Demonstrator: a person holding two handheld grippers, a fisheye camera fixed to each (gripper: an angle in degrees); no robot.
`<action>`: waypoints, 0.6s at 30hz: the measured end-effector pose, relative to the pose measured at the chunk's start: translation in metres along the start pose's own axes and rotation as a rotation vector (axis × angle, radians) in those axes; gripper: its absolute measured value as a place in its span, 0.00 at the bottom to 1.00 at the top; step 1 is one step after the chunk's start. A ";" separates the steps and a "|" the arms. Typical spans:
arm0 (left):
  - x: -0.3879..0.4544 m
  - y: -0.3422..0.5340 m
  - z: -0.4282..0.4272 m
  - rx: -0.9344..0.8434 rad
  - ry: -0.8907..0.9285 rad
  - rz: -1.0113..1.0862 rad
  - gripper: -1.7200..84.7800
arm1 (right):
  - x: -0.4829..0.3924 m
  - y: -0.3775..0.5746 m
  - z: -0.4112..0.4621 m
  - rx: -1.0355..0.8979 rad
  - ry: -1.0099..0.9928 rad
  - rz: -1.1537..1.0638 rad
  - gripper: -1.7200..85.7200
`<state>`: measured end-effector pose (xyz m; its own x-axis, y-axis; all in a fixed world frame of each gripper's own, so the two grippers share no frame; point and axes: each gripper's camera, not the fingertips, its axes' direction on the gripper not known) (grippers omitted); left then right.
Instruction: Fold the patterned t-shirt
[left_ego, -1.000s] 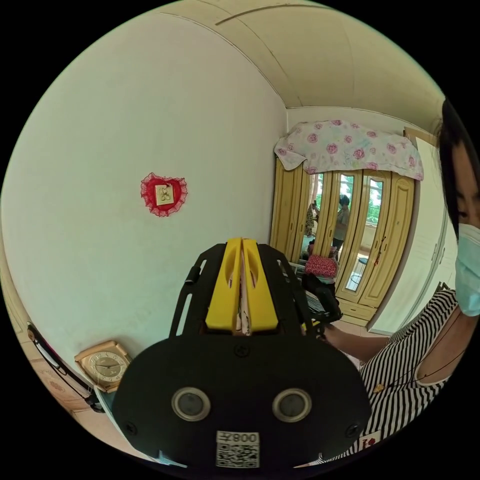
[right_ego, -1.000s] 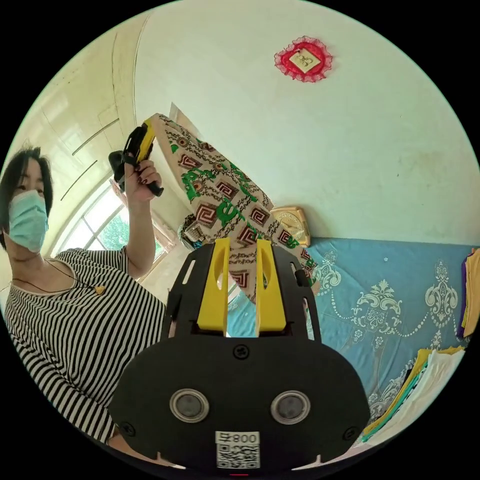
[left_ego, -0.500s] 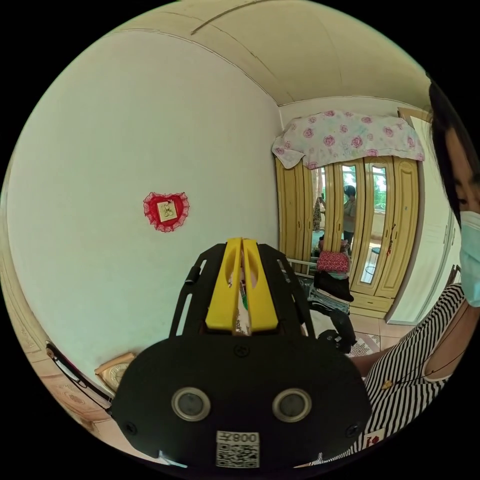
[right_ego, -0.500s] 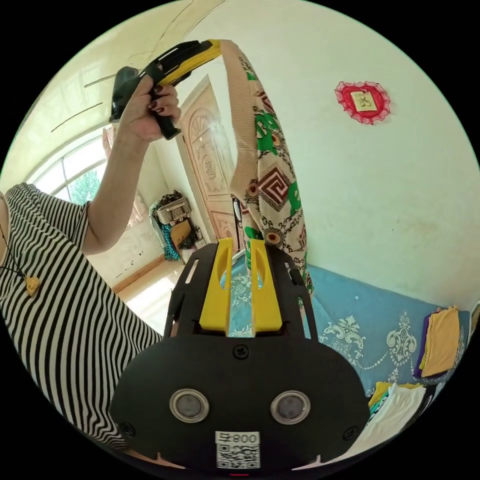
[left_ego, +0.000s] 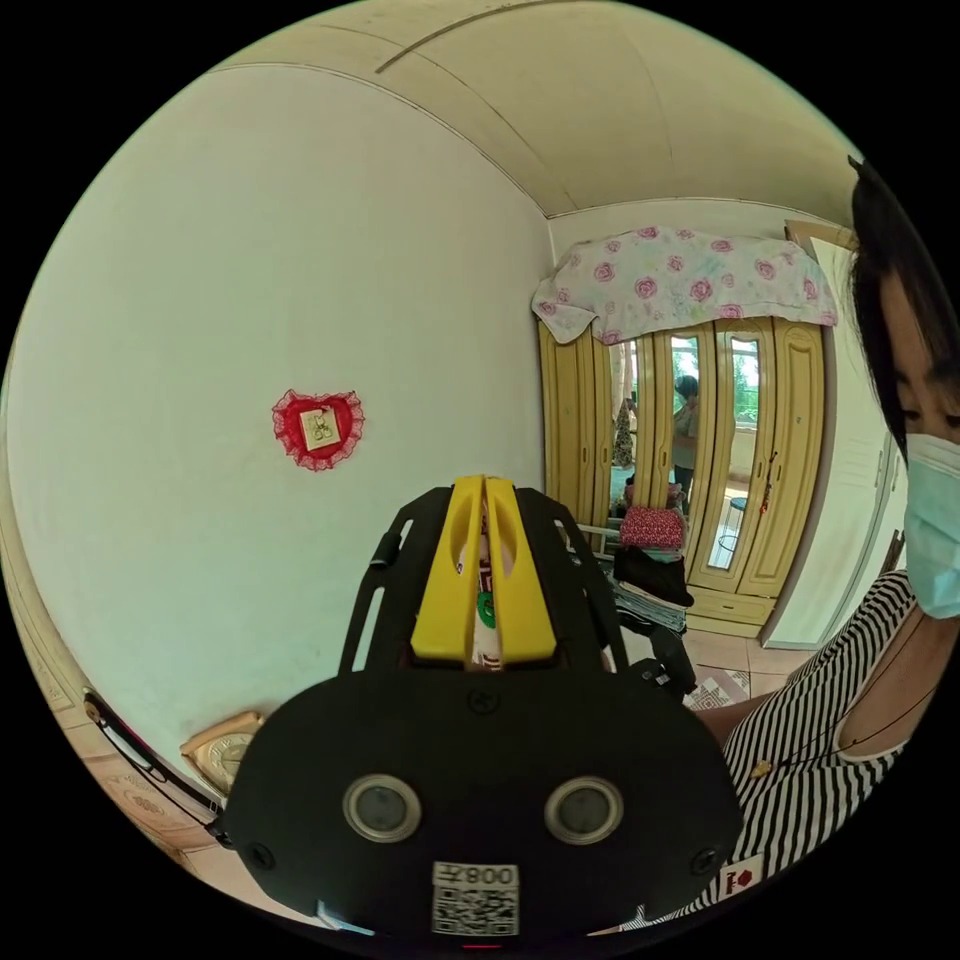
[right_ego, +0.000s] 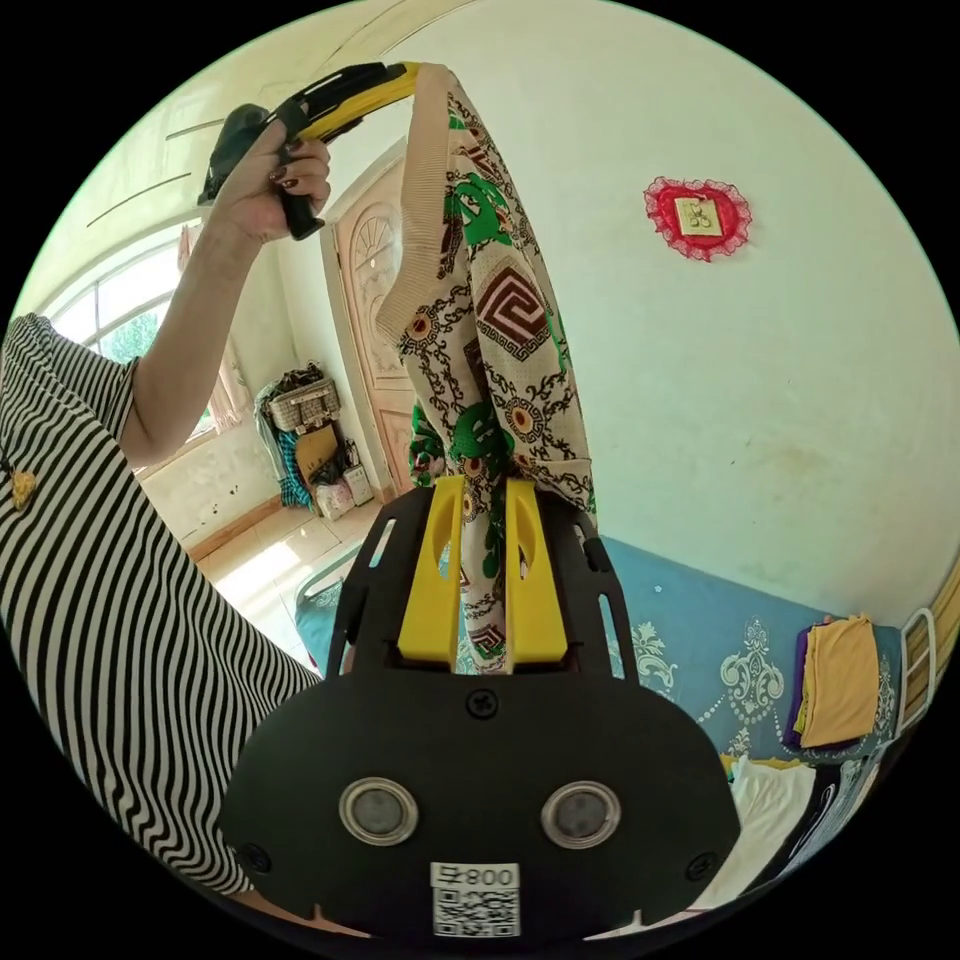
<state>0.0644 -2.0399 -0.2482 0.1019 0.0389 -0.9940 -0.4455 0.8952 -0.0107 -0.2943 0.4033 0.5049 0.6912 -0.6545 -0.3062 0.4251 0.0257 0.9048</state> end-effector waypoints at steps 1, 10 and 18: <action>-0.001 0.002 0.000 -0.001 0.001 0.007 0.02 | 0.001 0.001 0.000 0.001 -0.001 -0.003 0.08; -0.051 0.046 -0.004 -0.066 -0.121 -0.029 0.02 | 0.032 0.024 -0.035 0.001 -0.157 0.053 0.03; -0.115 0.118 -0.010 -0.115 -0.157 -0.169 0.02 | 0.065 0.030 -0.053 -0.078 -0.282 0.114 0.02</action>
<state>-0.0090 -1.9430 -0.1366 0.3162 -0.0310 -0.9482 -0.5076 0.8388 -0.1967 -0.2051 0.4015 0.4968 0.5525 -0.8275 -0.1005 0.4058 0.1618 0.8995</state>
